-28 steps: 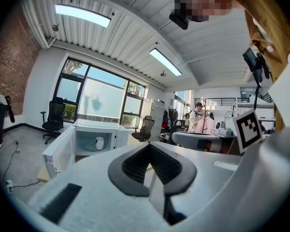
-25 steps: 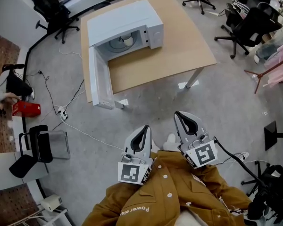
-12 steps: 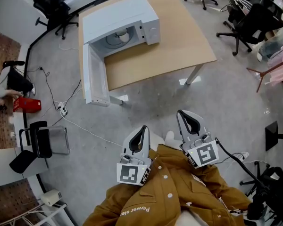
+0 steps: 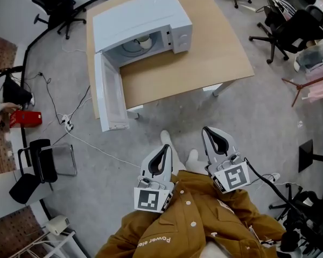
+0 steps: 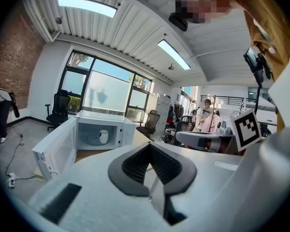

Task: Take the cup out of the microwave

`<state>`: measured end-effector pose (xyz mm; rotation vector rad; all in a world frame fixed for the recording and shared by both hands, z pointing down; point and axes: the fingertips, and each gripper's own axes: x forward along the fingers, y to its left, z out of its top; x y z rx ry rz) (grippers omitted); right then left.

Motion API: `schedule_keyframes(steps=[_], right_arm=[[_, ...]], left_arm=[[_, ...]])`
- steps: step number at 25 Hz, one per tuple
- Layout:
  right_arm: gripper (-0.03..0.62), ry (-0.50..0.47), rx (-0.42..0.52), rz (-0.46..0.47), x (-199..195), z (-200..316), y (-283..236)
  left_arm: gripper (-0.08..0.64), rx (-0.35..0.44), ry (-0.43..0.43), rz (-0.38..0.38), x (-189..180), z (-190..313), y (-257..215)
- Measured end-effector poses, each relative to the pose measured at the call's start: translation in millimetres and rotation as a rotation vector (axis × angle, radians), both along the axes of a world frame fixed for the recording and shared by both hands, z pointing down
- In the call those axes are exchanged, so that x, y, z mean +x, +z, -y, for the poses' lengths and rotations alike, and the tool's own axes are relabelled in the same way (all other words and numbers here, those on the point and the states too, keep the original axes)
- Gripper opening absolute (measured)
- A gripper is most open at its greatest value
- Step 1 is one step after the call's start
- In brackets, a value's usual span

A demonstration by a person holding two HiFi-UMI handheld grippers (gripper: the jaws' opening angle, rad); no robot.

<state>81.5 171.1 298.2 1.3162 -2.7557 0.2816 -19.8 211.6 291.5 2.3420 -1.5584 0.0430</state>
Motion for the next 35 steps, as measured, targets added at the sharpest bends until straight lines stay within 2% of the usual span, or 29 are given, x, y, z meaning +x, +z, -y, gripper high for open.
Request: schedule_keyframes(steps=[9,13,16,20,23,30,35], right_arm=[[0.005,0.018,0.026,-0.010,-75.5,84.1,-8.1],[0.005,0.017,0.044,-0.016,-93.7,104.4,-13.7],[0.005,0.004,0.041,-0.023,-94.8,119.3,-13.7],[0.005,-0.018,0.025,-0.026,-90.2,139.8,-10.1],[0.005,-0.049,0.024,-0.023,-85.1,151.2,-9.2],[0.005,-0.086,0.018,-0.004,-65.5,174.1,-5.3],[0.005,-0.070,-0.014,-0.010,-62.7,180.9,7.0]], left_arm=[[0.002,0.025,0.032,-0.037,-70.2,78.2,-7.2],[0.002,0.021,0.034,-0.046,-85.5,104.1,-6.6],[0.002,0.018,0.034,-0.042,-86.2,121.3,-7.6],[0.002,0.002,0.044,0.010,-84.2,140.4,-0.6],[0.002,0.000,0.025,0.020,-76.0,155.0,0.4],[0.002,0.016,-0.069,0.031,-68.9,196.2,16.0],[0.002,0.076,-0.135,0.031,-82.9,239.6,36.8]])
